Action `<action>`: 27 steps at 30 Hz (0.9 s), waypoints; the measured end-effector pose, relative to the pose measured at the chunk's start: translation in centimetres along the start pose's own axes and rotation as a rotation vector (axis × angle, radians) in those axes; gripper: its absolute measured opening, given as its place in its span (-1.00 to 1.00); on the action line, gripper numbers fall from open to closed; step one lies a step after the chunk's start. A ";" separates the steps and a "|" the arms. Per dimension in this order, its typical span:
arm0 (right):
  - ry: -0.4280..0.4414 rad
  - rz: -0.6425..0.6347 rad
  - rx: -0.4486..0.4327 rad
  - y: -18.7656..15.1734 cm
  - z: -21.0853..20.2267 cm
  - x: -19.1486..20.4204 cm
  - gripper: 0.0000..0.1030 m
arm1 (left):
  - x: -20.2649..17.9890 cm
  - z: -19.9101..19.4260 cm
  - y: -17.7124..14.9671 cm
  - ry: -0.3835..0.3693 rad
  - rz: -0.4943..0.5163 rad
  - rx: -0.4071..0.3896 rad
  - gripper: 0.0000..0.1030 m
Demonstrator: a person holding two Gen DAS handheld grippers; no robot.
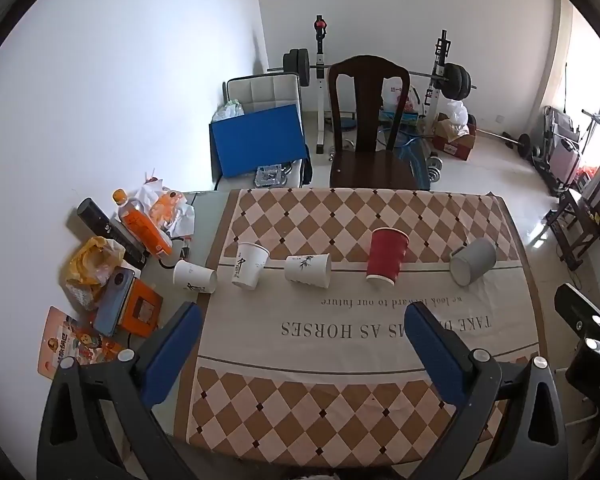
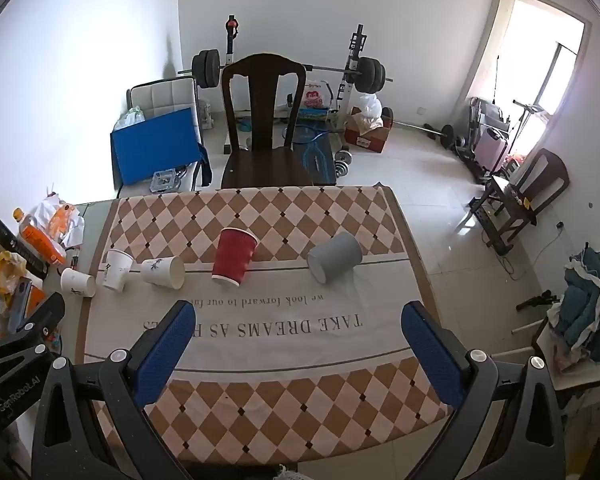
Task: Flip cup upright
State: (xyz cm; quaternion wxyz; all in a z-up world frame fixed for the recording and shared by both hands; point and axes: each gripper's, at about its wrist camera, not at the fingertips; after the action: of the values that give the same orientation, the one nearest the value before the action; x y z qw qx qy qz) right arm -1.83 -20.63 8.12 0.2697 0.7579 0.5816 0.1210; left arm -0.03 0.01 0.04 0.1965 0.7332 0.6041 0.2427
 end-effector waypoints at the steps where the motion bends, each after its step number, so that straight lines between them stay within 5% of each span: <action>1: -0.001 -0.001 -0.002 0.0 0.0 0.0 1.00 | 0.0 0.0 0.0 -0.005 -0.001 0.007 1.00; 27: -0.006 -0.003 -0.012 0.5 -0.5 0.1 1.00 | 0.0 -1.1 1.1 -0.001 -0.020 -0.013 1.00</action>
State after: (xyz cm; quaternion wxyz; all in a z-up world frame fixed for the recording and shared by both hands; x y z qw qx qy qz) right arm -1.65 -20.46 8.82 0.2764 0.7557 0.5811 0.1217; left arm 0.19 -0.25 1.60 0.2037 0.7259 0.6099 0.2443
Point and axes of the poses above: each gripper's, at about its wrist camera, not at the fingertips, and z roughly the way its jaws point, x to its left, y to its top, and after that the axes turned 5 degrees about z, right-handed
